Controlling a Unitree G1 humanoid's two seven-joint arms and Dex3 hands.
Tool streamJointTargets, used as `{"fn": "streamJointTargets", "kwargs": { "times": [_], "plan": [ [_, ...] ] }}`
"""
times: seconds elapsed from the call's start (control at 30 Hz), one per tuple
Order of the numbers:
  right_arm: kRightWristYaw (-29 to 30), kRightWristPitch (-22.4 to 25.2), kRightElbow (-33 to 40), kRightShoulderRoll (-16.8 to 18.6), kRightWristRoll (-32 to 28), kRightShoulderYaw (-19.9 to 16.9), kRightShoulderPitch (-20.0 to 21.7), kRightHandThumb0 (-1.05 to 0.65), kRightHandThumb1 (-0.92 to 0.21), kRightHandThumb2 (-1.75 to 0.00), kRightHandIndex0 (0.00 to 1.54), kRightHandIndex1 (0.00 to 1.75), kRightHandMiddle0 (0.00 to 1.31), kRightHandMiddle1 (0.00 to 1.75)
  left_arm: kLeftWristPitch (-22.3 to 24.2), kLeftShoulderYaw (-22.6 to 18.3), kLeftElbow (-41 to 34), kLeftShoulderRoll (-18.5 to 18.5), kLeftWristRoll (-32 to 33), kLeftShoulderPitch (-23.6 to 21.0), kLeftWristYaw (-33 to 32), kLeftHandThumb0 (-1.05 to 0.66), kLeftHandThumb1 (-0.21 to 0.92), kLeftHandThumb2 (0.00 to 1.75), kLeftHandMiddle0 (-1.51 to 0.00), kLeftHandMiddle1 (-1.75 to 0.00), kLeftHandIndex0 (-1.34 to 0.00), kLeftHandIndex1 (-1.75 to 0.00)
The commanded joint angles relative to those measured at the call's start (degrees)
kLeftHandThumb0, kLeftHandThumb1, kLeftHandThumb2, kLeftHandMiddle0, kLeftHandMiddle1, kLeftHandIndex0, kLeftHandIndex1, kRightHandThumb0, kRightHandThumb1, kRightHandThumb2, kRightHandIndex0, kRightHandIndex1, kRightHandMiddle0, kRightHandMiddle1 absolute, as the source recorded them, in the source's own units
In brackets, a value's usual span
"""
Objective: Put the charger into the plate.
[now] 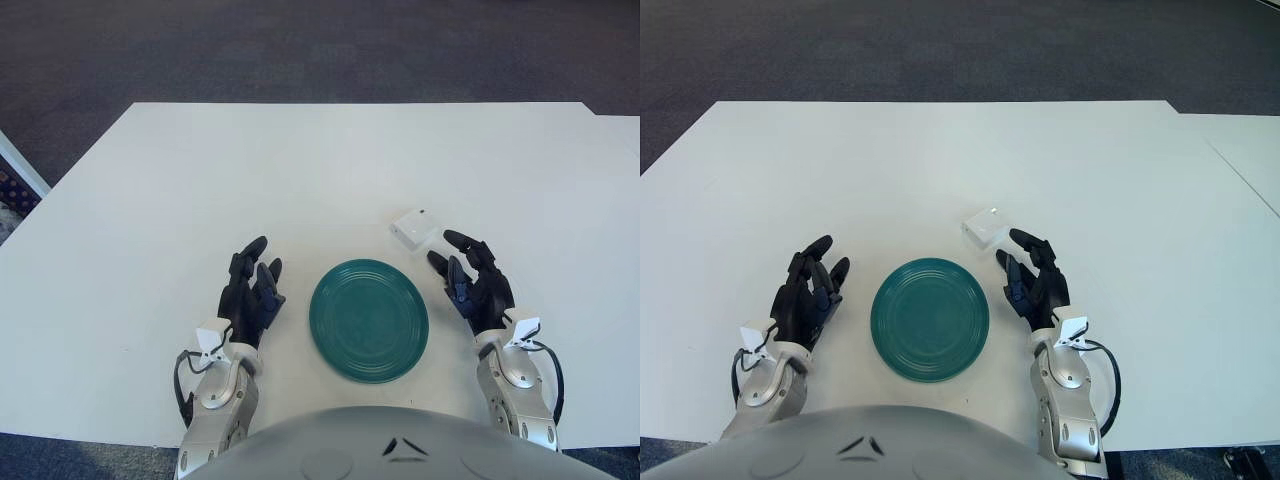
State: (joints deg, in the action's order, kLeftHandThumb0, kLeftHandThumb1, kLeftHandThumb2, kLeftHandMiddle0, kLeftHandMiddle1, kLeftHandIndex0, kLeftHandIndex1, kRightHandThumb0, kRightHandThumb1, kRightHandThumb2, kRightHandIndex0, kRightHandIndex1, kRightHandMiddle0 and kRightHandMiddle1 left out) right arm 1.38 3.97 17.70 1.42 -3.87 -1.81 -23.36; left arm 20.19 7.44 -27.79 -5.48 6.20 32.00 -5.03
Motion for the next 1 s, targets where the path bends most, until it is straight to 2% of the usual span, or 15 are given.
{"fn": "streamJointTargets", "kwargs": {
  "times": [0.0,0.57,0.97],
  "plan": [
    [0.32,1.81,-0.48,0.24,-0.23,-0.32,-0.66,-0.50,-0.92,-0.52,0.50,0.00,0.19,0.84,1.53,-0.38,0.46,0.67,-0.45,0.90,-0.08,-0.94,0.92,0.87,-0.21,0.00,-0.01,-0.65],
    [-0.39,2.54,-0.67,0.44,-0.95,-0.43,-0.42,-0.51,-0.92,-0.50,0.54,0.02,0.20,0.86,0.58,0.07,0.48,0.77,-0.43,1.07,0.05,-0.95,0.92,0.88,-0.23,-0.01,-0.01,-0.67],
    [-0.79,2.72,-0.36,0.60,-1.06,-0.37,-0.57,-0.49,-0.92,-0.49,0.53,0.01,0.20,0.87,2.01,-0.28,-0.25,0.75,0.54,1.15,0.03,-0.96,0.92,0.90,-0.23,0.00,0.00,-0.64]
  ]
}}
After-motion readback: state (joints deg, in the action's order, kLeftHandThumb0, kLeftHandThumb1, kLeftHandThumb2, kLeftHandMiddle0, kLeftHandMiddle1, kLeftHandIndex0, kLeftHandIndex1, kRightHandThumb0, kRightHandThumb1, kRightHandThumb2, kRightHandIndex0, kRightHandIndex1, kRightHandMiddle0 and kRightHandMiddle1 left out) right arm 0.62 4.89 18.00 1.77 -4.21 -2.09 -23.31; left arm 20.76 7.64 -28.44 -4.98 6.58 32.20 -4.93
